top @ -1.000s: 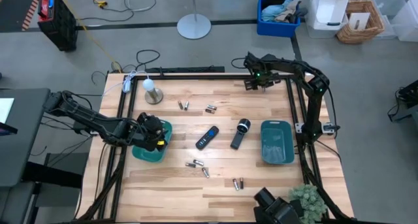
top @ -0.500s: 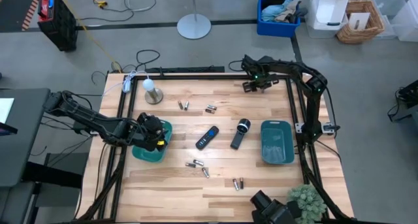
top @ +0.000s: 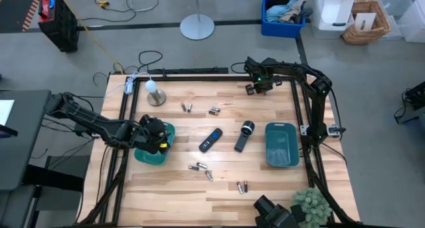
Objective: Sort batteries
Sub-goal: Put the silver battery into the blue bin
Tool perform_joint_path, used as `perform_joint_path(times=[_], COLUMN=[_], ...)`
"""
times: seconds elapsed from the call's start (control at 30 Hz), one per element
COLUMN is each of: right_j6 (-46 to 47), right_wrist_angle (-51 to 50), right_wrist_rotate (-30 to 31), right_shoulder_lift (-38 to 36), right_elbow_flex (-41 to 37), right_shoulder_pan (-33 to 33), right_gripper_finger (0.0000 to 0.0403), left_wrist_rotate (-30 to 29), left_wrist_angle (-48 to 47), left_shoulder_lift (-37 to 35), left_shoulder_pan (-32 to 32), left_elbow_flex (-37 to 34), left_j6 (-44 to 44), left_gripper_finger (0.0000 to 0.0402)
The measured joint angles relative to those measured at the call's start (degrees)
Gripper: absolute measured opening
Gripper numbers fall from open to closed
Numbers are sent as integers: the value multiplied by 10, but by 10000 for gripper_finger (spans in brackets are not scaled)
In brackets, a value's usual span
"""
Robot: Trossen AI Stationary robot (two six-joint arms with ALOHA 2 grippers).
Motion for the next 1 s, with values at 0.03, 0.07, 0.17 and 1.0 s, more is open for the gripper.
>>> perform_joint_path(times=[0.03, 0.07, 0.17, 1.0], right_j6=[-1, -1, -1, 1], right_wrist_angle=[0, 0, -2, -5], right_wrist_rotate=[-1, -1, 0, 28], right_shoulder_lift=[0, 0, 0, 1], right_elbow_flex=[0, 0, 0, -2], right_shoulder_pan=[0, 0, 0, 28], right_gripper_finger=[104, 98, 77, 26], left_wrist_rotate=[0, 0, 0, 0], left_wrist_angle=[0, 0, 0, 0], left_shoulder_lift=[0, 0, 0, 0], left_shoulder_pan=[0, 0, 0, 0], left_elbow_flex=[0, 0, 0, 0], left_j6=[0, 0, 1, 3], left_gripper_finger=[195, 195, 195, 195])
